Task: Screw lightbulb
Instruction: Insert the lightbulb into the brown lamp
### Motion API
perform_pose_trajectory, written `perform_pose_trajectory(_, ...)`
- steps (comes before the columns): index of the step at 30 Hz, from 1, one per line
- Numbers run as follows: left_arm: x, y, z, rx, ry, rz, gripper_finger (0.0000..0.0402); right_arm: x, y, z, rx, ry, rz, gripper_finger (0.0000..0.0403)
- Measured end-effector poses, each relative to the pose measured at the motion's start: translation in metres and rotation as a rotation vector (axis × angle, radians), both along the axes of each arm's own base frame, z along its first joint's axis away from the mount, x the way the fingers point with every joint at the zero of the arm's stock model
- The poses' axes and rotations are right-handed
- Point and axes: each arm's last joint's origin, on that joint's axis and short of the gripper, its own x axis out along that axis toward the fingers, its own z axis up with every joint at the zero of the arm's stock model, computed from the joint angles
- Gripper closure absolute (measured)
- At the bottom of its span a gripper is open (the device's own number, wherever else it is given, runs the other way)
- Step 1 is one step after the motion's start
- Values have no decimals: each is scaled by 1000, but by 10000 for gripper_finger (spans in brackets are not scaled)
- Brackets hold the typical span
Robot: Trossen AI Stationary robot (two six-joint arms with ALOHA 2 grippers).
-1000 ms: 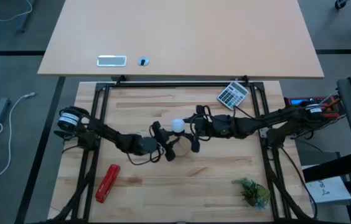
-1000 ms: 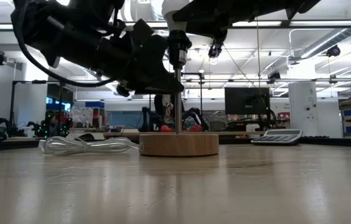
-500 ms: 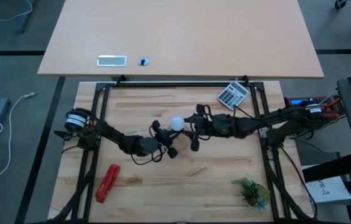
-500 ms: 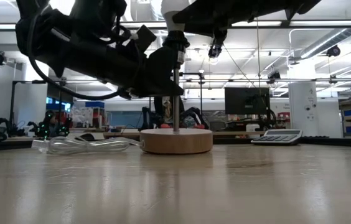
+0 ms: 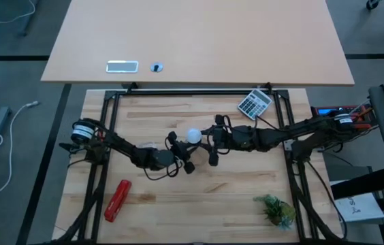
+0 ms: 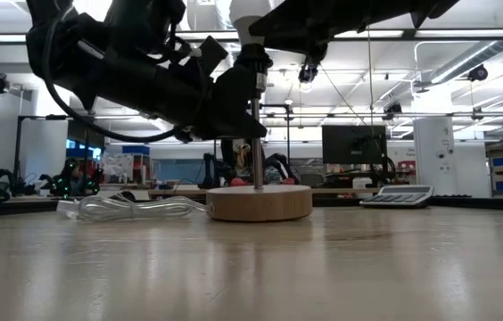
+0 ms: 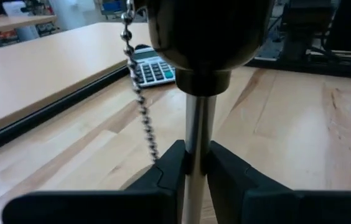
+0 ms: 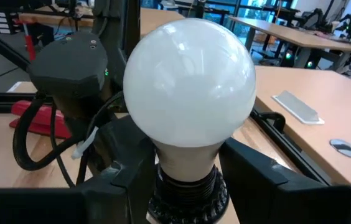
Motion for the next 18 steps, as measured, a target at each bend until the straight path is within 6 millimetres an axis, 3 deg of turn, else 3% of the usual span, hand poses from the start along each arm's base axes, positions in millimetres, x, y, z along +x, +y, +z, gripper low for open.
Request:
perform_pose_trajectory(6, -2, 0, -7, -39, 49, 9, 338, -1, -1, -6, 5, 68, -15, 223)
perform_pose_trajectory(18, -4, -1, -11, -114, 84, -25, 336, -11, -1, 7, 22, 172, -19, 218)
